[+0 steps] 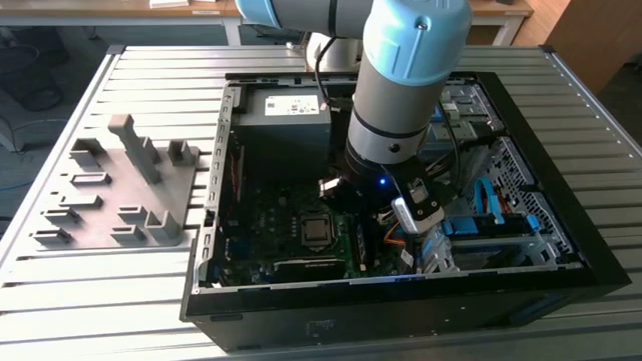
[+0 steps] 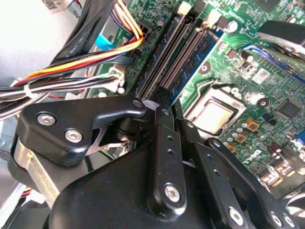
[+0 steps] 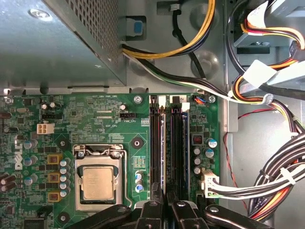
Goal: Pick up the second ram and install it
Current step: 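Insert the second ram into the second slot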
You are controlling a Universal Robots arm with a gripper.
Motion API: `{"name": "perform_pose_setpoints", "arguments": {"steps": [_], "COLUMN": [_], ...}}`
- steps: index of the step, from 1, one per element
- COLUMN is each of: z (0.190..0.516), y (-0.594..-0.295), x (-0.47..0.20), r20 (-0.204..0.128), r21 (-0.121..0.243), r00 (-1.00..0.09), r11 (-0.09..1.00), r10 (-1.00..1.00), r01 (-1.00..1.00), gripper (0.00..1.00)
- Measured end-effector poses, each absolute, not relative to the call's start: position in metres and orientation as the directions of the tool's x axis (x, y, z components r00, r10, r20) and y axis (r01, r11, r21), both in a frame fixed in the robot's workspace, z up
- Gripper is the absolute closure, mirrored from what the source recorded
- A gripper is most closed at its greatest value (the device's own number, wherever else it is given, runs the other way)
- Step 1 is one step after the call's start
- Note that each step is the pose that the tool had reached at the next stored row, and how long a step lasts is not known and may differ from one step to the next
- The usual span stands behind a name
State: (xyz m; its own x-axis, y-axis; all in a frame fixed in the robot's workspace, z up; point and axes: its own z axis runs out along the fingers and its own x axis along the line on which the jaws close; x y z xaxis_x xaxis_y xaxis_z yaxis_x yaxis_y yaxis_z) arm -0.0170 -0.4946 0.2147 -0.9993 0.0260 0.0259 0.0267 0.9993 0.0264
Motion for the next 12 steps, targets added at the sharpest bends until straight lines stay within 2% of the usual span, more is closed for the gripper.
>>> {"name": "perform_pose_setpoints", "arguments": {"steps": [12], "z": [0.2152], "y": [-0.4947], "x": [-0.0148], "r20": [0.029], "r21": [0.03], "r00": [-0.999], "r11": [0.999], "r10": [0.027], "r01": [0.028], "gripper": [0.86]}}
